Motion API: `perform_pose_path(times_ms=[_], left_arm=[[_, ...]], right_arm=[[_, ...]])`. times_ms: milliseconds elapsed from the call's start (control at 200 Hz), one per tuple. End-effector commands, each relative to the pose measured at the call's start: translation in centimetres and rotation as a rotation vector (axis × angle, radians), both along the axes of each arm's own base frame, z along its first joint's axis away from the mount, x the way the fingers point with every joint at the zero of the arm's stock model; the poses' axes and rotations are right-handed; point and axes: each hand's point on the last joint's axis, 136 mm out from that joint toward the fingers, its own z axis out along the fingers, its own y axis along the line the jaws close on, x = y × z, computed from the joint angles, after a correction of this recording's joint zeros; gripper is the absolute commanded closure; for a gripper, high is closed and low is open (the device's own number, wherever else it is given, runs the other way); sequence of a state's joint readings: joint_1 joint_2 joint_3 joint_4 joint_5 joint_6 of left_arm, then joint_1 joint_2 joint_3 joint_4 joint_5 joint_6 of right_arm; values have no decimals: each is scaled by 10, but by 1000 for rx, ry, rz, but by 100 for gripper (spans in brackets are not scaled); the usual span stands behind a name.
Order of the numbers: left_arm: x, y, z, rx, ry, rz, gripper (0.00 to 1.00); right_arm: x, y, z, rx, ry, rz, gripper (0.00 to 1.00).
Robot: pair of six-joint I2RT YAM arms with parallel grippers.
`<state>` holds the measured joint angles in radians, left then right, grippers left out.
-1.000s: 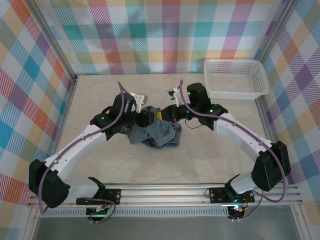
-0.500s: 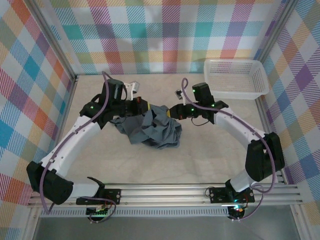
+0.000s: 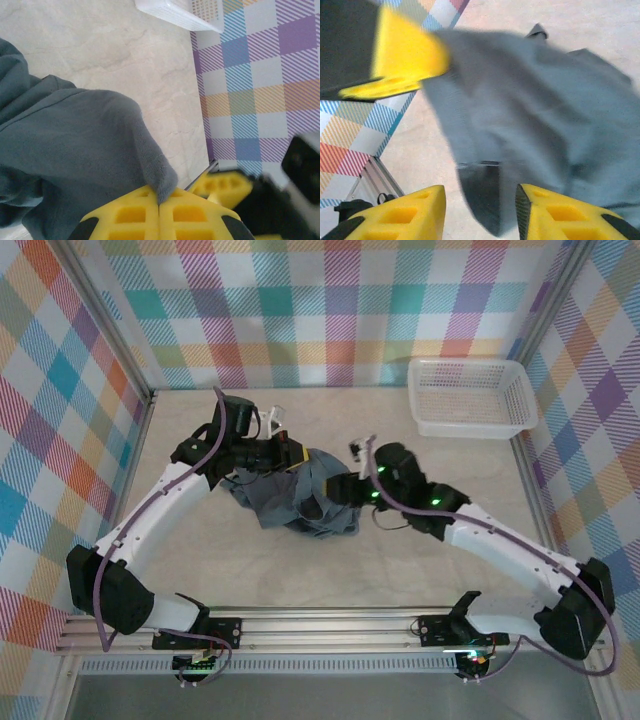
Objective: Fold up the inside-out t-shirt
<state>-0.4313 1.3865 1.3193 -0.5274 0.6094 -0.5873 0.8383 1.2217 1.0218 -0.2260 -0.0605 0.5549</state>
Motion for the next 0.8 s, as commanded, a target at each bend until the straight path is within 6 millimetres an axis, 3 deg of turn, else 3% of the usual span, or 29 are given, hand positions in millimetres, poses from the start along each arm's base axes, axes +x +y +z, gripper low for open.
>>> perform_pose_path(times_ms=[0,175,245,325,380,470,570,650,795], left_arm=[[5,-1,7,-23,-11,6,100],[5,9,9,28,-31,40,100],[6,14,12,45,-53,58,100],[8,17,15,50,-70,75,100],[10,20,14,60,-71,86,100],[16,30,7,98,-56,117,100],[21,45,-2,144,-59,147,100],[23,53,-11,196,-68,145,100],[22,57,-27,246,-53,124,100]], right_arm=[[22,8,-19,-148,-45,-173,49],[55,-26,-46,-448,-120,-400,48],[54,-19,-56,-484,-155,-324,54],[38,6,-64,-443,-117,-148,63],[27,17,-65,-401,-91,-73,76],[24,8,-58,-390,-98,-92,100],[20,-3,-40,-367,-149,-97,100],[7,4,-22,-284,-196,-14,100],[-14,20,-13,-124,-170,108,100]])
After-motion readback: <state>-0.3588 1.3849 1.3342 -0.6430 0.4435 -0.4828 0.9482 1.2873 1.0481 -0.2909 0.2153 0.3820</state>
